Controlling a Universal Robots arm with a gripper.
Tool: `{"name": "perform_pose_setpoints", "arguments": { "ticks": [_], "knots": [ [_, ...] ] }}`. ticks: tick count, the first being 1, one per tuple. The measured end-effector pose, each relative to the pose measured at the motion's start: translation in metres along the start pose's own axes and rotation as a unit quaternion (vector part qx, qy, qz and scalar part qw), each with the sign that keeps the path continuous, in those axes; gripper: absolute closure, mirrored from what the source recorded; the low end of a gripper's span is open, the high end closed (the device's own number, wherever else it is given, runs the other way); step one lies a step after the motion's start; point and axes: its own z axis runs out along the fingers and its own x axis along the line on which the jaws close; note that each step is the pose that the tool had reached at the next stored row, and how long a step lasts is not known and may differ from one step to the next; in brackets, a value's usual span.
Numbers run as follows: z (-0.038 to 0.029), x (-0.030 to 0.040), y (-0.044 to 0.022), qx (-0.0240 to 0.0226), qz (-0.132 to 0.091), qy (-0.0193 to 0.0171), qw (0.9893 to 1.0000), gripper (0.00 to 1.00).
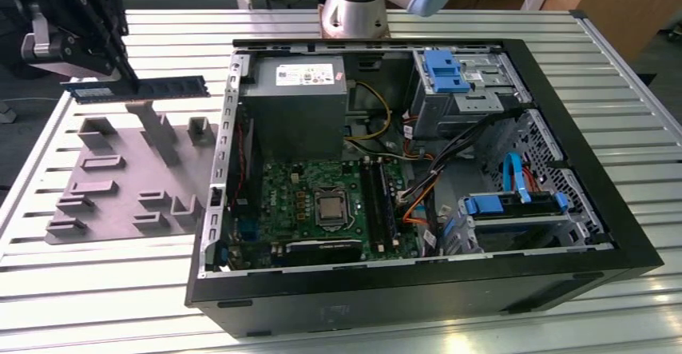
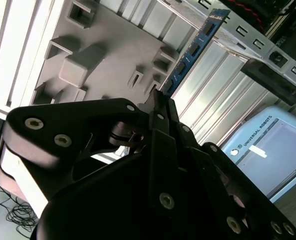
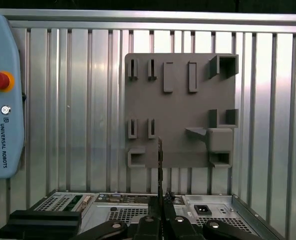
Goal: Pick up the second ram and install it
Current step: 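Pick up the second ram and move it above second insertion slot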
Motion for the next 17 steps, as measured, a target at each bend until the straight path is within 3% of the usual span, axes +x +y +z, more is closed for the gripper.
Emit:
{"name": "perform_pose_setpoints", "arguments": {
  "ticks": [17],
  "knots": [
    [0.0010,0.0001,-0.0267,0.0000,0.000,0.0000,1.0000,0.86]
  ]
}}
